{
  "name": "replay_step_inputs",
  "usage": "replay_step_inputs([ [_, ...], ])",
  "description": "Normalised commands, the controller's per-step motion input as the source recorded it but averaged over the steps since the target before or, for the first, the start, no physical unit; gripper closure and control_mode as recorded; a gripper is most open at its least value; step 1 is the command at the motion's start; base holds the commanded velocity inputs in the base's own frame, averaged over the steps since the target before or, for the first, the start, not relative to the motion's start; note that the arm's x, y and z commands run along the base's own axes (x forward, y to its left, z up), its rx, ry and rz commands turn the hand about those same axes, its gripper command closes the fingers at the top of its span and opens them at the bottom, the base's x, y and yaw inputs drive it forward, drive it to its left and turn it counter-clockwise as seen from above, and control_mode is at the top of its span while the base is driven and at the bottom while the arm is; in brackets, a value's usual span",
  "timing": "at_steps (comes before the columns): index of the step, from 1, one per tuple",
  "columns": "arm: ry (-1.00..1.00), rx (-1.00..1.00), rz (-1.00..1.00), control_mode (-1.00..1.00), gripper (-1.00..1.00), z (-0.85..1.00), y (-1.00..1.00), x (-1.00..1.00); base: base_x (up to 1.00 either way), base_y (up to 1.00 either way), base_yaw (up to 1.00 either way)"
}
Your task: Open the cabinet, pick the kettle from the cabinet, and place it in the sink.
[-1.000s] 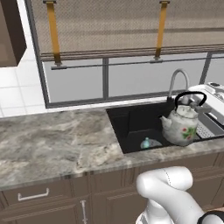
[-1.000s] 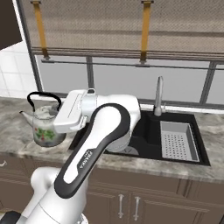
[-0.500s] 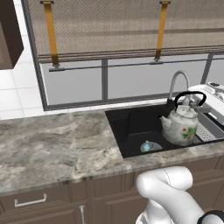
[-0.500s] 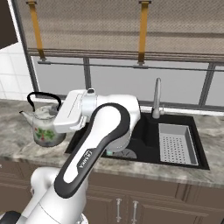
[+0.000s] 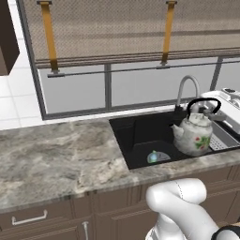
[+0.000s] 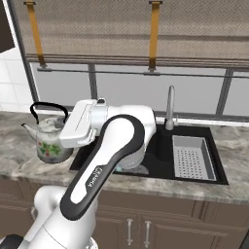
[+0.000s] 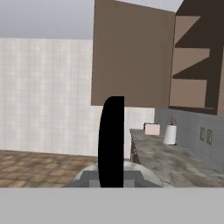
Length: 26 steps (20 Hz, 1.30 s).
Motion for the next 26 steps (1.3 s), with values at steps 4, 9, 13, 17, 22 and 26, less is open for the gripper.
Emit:
replay_step_inputs([
  [4, 0.0, 0.0, 0.0, 1.0, 1.0, 0.0, 0.0, 0.0, 0.0, -0.08, -0.11],
  [9, 0.0, 0.0, 0.0, 1.0, 1.0, 0.0, 0.0, 0.0, -0.05, -0.02, -0.02],
  [13, 0.0, 0.0, 0.0, 1.0, 1.0, 0.0, 0.0, 0.0, 0.0, 0.0, 0.0],
  [17, 0.0, 0.0, 0.0, 1.0, 1.0, 0.0, 0.0, 0.0, 0.0, 0.0, 0.0],
  [22, 0.0, 0.0, 0.0, 1.0, 1.0, 0.0, 0.0, 0.0, 0.0, 0.0, 0.0],
  [26, 0.0, 0.0, 0.0, -1.0, 1.0, 0.0, 0.0, 0.0, 0.0, 0.0, 0.0],
])
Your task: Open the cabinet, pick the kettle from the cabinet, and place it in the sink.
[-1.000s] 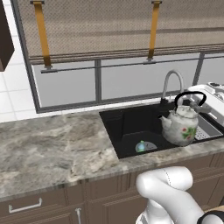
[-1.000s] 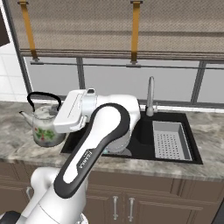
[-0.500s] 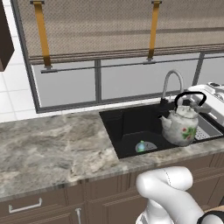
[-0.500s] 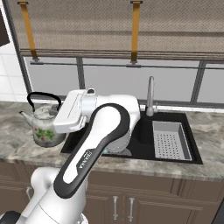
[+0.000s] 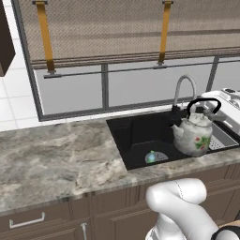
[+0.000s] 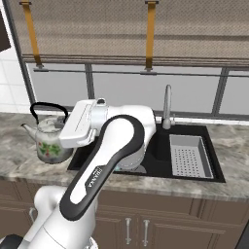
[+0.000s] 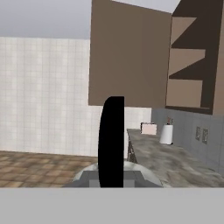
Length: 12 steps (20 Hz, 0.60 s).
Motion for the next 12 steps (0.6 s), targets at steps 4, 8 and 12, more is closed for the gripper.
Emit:
replay_step_inputs([
  [4, 0.0, 0.0, 0.0, -1.0, 1.0, 0.0, 0.0, 0.0, 0.0, 0.0, 0.0],
  [8, 0.0, 0.0, 0.0, -1.0, 1.0, 0.0, 0.0, 0.0, 0.0, 0.0, 0.0],
  [12, 0.0, 0.0, 0.0, -1.0, 1.0, 0.0, 0.0, 0.0, 0.0, 0.0, 0.0],
])
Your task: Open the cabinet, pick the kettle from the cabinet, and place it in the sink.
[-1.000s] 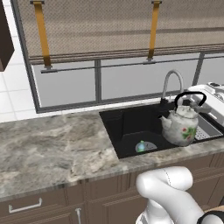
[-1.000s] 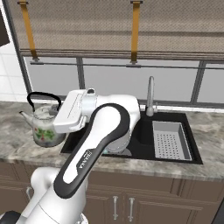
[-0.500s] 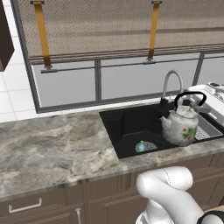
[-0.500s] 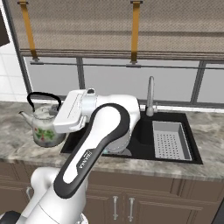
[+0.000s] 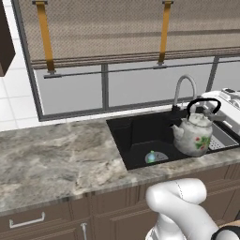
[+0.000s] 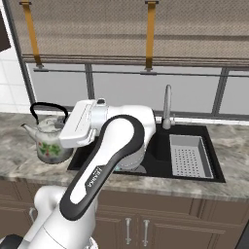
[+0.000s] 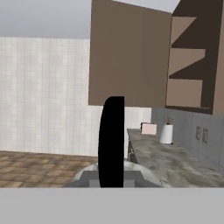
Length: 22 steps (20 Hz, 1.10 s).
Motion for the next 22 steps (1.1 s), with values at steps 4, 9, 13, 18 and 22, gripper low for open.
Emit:
replay_step_inputs([
  [4, 0.0, 0.0, 0.0, -1.0, 1.0, 0.0, 0.0, -0.01, 0.0, 0.0, 0.0],
  [9, -0.02, 0.0, 0.0, -1.0, 1.0, 0.0, 0.0, -0.03, 0.0, 0.0, 0.0],
  [13, 0.01, -0.06, -0.16, -1.0, 1.0, 0.03, 0.11, 0.01, 0.0, 0.0, 0.0],
  [18, 0.01, -0.13, -0.24, -1.0, 1.0, 0.06, 0.11, 0.04, 0.0, 0.0, 0.0],
  [22, 0.0, -0.07, -0.25, -1.0, 1.0, 0.05, 0.09, 0.02, 0.0, 0.0, 0.0],
])
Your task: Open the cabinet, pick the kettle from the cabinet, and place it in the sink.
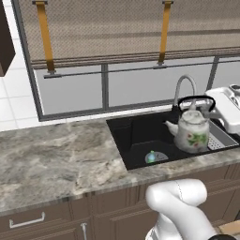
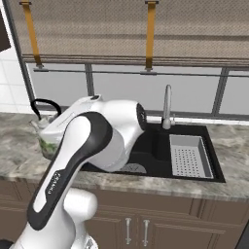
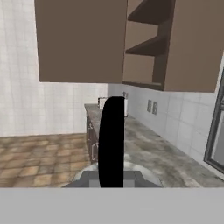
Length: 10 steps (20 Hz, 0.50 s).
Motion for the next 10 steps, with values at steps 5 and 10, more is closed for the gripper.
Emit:
replay_step_inputs([
  [5, 0.01, 0.0, -0.29, -1.0, 1.0, 0.02, 0.1, 0.03, 0.0, 0.0, 0.0],
  [10, 0.02, 0.0, -0.27, -1.0, 1.0, 0.0, 0.1, 0.13, 0.0, 0.0, 0.0],
])
